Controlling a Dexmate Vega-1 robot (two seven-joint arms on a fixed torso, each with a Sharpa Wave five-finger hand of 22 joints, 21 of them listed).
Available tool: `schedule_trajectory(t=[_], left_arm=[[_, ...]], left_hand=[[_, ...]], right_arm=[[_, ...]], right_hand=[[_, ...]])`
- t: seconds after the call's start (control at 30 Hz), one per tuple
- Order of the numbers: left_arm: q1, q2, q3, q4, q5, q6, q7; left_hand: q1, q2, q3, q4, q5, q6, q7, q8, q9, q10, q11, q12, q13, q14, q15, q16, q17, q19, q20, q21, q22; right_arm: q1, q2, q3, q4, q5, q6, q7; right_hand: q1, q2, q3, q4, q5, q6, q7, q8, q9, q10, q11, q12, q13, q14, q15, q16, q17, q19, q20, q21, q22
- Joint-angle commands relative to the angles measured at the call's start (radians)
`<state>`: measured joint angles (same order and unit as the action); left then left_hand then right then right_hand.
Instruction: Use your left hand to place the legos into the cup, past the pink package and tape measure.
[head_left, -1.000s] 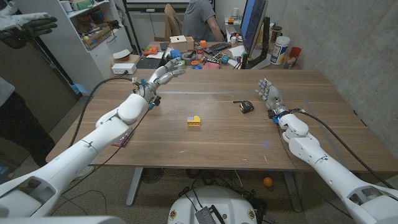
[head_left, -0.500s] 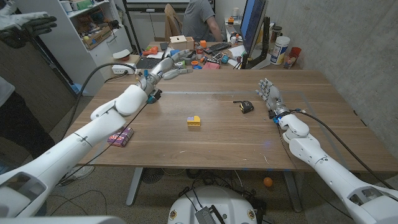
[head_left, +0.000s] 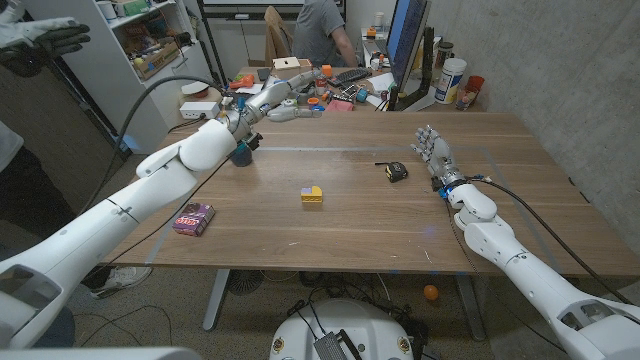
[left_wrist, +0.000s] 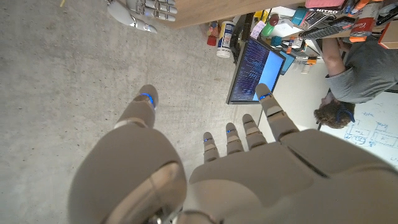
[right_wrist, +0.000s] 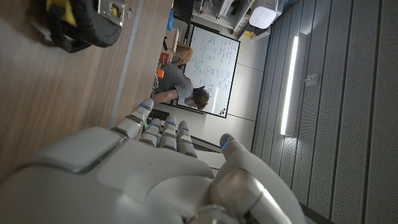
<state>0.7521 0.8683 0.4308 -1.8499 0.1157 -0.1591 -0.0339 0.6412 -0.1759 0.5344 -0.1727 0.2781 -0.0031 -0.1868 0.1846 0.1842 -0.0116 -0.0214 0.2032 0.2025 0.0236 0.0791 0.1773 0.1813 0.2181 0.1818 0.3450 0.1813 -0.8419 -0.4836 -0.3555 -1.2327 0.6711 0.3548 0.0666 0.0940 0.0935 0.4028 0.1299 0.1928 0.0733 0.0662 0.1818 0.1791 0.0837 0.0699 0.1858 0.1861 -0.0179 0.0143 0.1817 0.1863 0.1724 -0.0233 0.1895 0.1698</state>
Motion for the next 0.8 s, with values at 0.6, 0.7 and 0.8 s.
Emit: schedule_trajectory(t=[0.6, 0.7, 0.8], left_arm=[[-0.227, 0.065, 0.103, -0.202, 0.180, 0.097, -0.398], [-0.246, 0.067, 0.109, -0.212, 0.174, 0.108, -0.448], [-0.256, 0.069, 0.113, -0.221, 0.176, 0.117, -0.479]], left_hand=[[0.077, -0.004, -0.050, 0.004, 0.045, -0.049, -0.029, -0.004, 0.004, -0.049, -0.006, -0.002, 0.006, -0.023, -0.013, 0.004, 0.003, -0.029, 0.006, -0.031, 0.002], [0.086, -0.003, -0.059, 0.006, 0.051, -0.068, -0.010, -0.008, 0.004, -0.055, -0.008, -0.001, 0.007, -0.032, -0.015, 0.003, 0.003, -0.034, 0.007, -0.036, 0.003], [0.093, -0.001, -0.066, 0.007, 0.056, -0.068, -0.019, -0.004, 0.005, -0.058, -0.009, 0.000, 0.008, -0.039, -0.016, 0.002, 0.003, -0.041, 0.010, -0.041, 0.003]], right_arm=[[-0.012, -0.001, 0.018, 0.007, 0.019, 0.036, 0.020], [-0.013, -0.002, 0.019, 0.007, 0.020, 0.037, 0.022], [-0.015, -0.004, 0.020, 0.004, 0.022, 0.035, 0.024]], right_hand=[[-0.020, -0.009, -0.012, 0.005, 0.005, 0.003, 0.010, 0.007, 0.004, 0.007, 0.009, 0.009, 0.003, 0.001, 0.014, 0.010, 0.002, 0.003, 0.011, 0.009, 0.005], [-0.021, -0.009, -0.013, 0.005, 0.005, 0.003, 0.010, 0.008, 0.004, 0.007, 0.009, 0.009, 0.003, 0.002, 0.015, 0.010, 0.002, 0.003, 0.011, 0.009, 0.005], [-0.023, -0.010, -0.014, 0.005, 0.006, 0.003, 0.010, 0.008, 0.004, 0.007, 0.009, 0.009, 0.003, 0.002, 0.016, 0.010, 0.002, 0.003, 0.012, 0.009, 0.005]])
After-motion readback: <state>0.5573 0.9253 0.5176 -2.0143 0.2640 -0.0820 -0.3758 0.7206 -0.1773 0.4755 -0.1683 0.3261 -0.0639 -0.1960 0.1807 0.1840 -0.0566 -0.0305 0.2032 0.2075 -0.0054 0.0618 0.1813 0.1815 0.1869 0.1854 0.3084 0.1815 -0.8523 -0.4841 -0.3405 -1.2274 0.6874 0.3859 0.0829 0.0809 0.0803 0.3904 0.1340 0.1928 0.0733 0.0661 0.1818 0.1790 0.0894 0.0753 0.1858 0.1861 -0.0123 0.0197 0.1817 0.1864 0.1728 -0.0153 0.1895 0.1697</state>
